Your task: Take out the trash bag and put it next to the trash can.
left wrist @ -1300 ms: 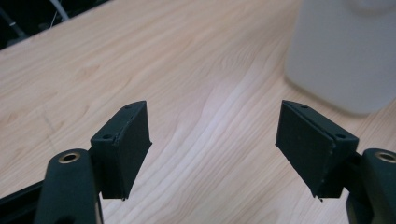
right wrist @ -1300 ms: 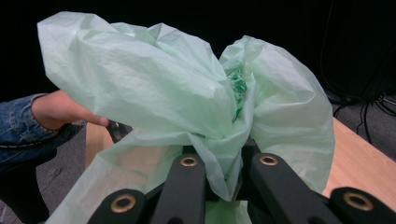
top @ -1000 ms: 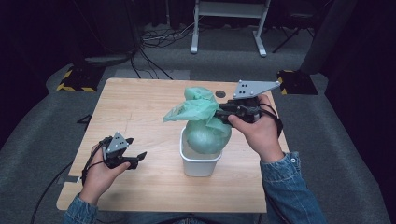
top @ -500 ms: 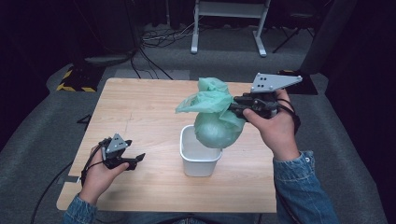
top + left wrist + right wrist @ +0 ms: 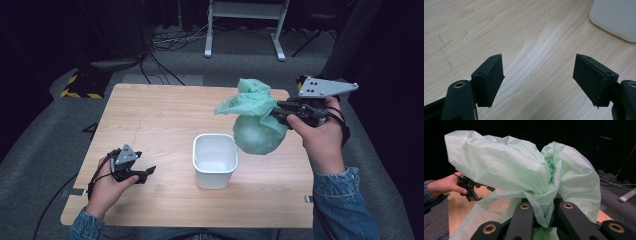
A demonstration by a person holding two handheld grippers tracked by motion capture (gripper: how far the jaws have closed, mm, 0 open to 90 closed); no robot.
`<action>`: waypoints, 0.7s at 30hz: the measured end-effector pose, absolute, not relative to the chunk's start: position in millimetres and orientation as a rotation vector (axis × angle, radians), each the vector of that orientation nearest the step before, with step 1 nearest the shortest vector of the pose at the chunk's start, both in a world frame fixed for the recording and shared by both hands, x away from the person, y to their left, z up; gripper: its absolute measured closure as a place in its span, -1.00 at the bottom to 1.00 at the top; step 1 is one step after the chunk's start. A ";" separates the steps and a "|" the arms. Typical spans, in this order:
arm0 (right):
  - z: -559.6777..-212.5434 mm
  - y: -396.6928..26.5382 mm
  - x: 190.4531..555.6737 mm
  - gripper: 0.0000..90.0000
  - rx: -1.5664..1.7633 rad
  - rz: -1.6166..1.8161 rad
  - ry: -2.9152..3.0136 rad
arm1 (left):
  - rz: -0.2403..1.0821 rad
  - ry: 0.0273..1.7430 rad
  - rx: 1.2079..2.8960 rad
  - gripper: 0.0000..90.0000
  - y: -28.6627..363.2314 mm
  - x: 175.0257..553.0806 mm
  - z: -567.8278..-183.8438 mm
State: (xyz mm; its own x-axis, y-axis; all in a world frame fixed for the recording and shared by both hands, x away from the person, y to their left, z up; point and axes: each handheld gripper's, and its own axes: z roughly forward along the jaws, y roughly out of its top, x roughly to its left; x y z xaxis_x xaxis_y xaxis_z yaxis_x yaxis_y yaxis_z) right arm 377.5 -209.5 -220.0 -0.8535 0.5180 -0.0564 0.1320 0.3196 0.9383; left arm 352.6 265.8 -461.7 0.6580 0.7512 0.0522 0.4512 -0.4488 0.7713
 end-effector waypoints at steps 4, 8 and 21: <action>-225.6 -223.8 379.9 0.91 0.632 1.528 2.233 | 0.492 0.936 2.115 -0.46 266.0 352.3 -462.6; -234.7 -234.3 383.2 0.91 0.676 1.517 2.229 | 0.498 0.935 2.119 -0.46 266.5 352.7 -463.7; -287.1 -245.0 403.2 0.91 0.822 1.482 2.275 | 0.494 0.941 2.127 -0.47 267.4 352.9 -466.6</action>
State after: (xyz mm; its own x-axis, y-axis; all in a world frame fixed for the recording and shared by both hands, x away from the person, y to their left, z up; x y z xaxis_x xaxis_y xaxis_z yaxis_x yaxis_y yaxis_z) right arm 403.2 -245.0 -287.1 -0.7901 0.6106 0.0548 0.2972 0.3032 0.9054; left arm 352.9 267.4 -466.6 0.6560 0.7533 0.0466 0.4655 -0.4524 0.7607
